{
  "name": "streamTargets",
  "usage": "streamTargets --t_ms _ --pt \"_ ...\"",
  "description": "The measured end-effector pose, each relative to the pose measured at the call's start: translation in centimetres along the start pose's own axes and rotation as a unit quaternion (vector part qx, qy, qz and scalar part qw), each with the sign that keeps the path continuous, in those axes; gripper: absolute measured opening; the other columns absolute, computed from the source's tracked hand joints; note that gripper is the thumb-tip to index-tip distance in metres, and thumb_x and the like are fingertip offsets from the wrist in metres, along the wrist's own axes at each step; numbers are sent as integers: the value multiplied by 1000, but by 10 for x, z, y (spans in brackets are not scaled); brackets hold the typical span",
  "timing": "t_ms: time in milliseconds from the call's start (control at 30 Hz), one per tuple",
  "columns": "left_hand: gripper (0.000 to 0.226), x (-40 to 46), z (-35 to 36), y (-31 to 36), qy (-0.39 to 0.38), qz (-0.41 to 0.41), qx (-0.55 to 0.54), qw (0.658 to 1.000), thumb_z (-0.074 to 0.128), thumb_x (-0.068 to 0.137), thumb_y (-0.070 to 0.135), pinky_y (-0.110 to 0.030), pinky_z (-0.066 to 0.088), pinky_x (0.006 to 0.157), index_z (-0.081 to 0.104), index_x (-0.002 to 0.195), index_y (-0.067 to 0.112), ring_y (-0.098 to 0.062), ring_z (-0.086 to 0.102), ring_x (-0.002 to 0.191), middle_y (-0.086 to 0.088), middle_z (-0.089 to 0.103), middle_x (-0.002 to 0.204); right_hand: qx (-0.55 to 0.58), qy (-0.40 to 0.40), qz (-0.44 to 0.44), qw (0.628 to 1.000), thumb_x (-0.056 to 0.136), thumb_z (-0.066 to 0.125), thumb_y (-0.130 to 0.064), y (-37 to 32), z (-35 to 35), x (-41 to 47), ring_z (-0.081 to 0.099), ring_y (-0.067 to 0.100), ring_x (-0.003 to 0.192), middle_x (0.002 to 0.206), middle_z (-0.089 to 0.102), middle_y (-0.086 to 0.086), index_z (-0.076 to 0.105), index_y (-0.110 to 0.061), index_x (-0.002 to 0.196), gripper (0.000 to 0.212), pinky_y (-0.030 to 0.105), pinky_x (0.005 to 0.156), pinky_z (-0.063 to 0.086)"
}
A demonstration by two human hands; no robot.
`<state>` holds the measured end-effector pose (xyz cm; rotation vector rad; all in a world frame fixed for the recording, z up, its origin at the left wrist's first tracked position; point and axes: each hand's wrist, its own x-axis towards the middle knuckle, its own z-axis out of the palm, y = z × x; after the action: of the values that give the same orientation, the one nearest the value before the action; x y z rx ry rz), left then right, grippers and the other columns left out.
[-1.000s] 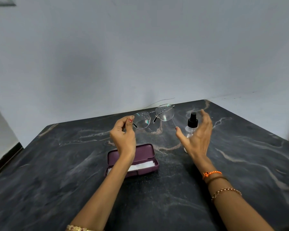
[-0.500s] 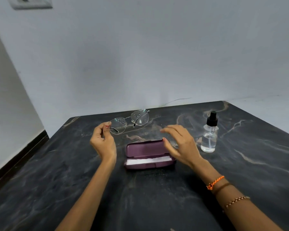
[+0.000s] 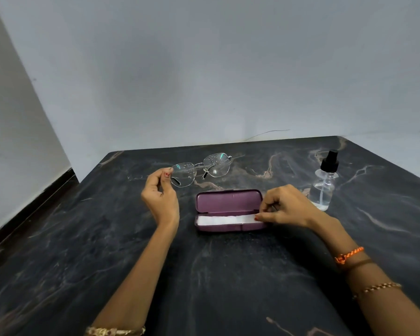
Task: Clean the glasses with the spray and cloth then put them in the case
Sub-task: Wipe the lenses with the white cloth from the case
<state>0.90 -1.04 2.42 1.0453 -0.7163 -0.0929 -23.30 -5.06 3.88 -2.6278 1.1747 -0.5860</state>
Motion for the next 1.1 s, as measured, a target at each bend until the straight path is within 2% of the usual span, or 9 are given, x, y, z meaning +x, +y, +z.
streamTargets --t_ms 233,400,500,567,633,767,900,1000,1100 --pt "14 0 0 -3 -12 10 3 1000 55 86 4 -8 46 69 63 89 15 -10 58 79 -11 63 86 -98 -41 33 994 68 70 -54 -5 3 3 51 8 74 74 56 -14 72 -31 81 26 27 62 43" --pt "13 0 -1 0 -17 12 9 1000 56 85 4 -9 46 68 63 92 14 -7 58 78 -5 62 81 -90 -59 43 993 75 68 -41 -10 3 3 54 12 85 83 67 -8 72 -27 81 15 35 71 50" --pt "12 -1 -1 2 -22 19 13 999 56 85 5 -10 46 70 63 92 13 -6 57 77 5 60 78 -77 -71 34 994 78 66 -32 -11 5 3 47 8 79 80 68 -6 70 -21 76 12 39 75 51" --pt "13 -1 -1 2 -23 23 14 999 56 85 4 -11 47 72 64 92 11 -7 57 77 1 60 78 -72 -75 9 995 80 63 -25 -10 6 3 44 8 74 75 64 -5 68 -17 73 12 41 77 49" --pt "12 -3 0 2 -23 24 14 999 56 85 3 -10 46 70 65 92 8 -5 57 76 -3 61 79 -75 -72 -15 994 81 60 -23 -9 6 3 43 12 74 73 56 -8 66 -16 72 13 39 79 46" --pt "16 -8 3 4 -28 11 12 999 55 85 0 -5 43 62 64 92 13 9 57 67 -3 61 80 -60 -32 -40 997 85 60 -22 -7 5 3 46 19 78 76 51 -7 65 -11 80 13 23 70 31" --pt "15 -8 3 6 -36 18 20 999 56 85 1 -5 44 63 64 93 11 8 57 69 -7 61 84 8 16 -25 1000 89 56 -20 -8 7 1 46 17 78 81 56 -1 60 -12 86 10 28 73 34" --pt "14 -10 2 7 -36 28 25 999 57 85 2 -9 46 69 65 91 13 -4 58 76 -8 63 84 142 48 22 988 92 50 -15 -12 10 1 47 9 66 71 53 -8 52 -15 83 9 19 62 35" --pt "14 -10 4 8 -40 43 33 998 58 84 3 -12 48 72 65 89 14 -9 58 78 -6 62 82 372 87 70 921 91 47 -4 -18 10 2 48 -1 56 67 52 -3 51 -14 77 18 13 57 39"
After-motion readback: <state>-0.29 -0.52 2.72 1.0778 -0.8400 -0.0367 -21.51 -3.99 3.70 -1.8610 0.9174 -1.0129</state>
